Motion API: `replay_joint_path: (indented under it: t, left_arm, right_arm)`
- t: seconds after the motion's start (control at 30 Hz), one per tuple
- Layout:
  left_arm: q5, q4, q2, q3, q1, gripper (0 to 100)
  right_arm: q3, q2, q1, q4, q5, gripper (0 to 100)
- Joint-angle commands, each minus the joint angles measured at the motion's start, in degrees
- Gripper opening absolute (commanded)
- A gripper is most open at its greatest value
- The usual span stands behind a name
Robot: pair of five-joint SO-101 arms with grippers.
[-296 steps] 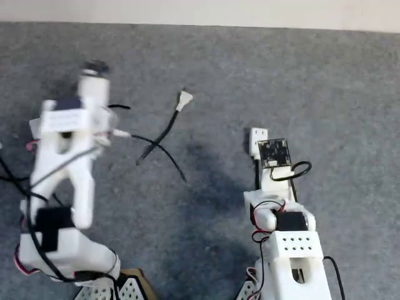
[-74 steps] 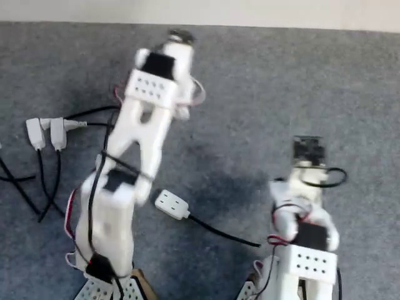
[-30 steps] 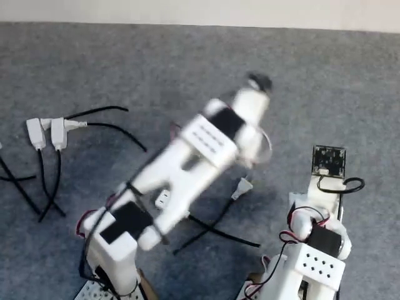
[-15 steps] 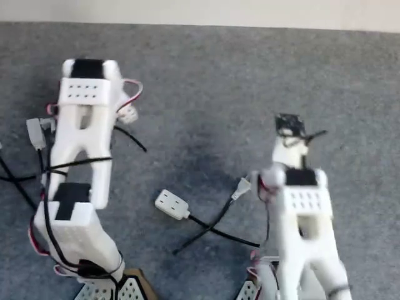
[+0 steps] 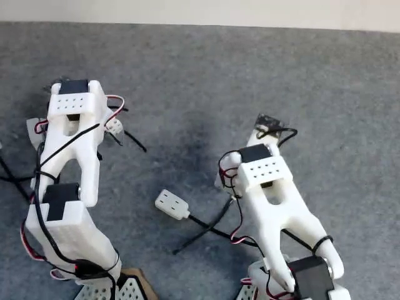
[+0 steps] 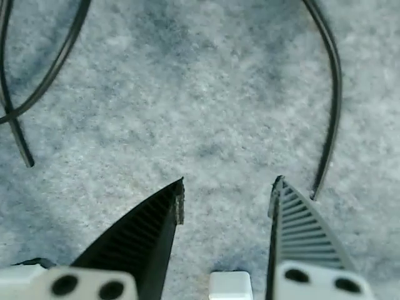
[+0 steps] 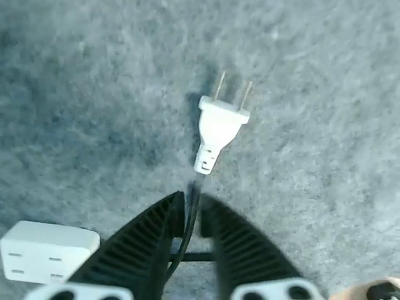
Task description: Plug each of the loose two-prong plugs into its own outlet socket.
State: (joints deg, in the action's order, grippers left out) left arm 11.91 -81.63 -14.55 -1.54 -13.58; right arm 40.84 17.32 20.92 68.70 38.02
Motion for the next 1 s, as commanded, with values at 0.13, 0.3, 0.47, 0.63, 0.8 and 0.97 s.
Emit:
replay_joint_path:
  t: [0.13,0.3,0.47,0.63,0.8,0.97]
  left_arm:
    - [0.7,0.4,1.0,-0.2,-7.2,23]
    - [0.9,0.3,0.7,-3.6,-16.4,23]
    - [0.9,0.3,0.5,-1.9,-17.0,23]
    - [0.8,0.4,0.5,-1.1,-17.0,23]
    - [0.8,0.2,0.5,-1.1,-17.0,23]
    - [0.8,-0.1,0.5,-1.1,-17.0,23]
  right_arm:
    - [0.9,0.4,4.3,0.0,9.7,21.4]
    - [1.3,0.3,5.5,0.0,11.3,21.4]
    - [6.6,0.3,5.2,-7.2,11.4,21.4]
    - [12.5,0.3,3.8,-18.1,11.5,21.4]
    - [13.1,0.3,-2.4,-23.5,11.5,21.4]
    - [13.5,0.3,-2.9,-26.3,11.6,21.4]
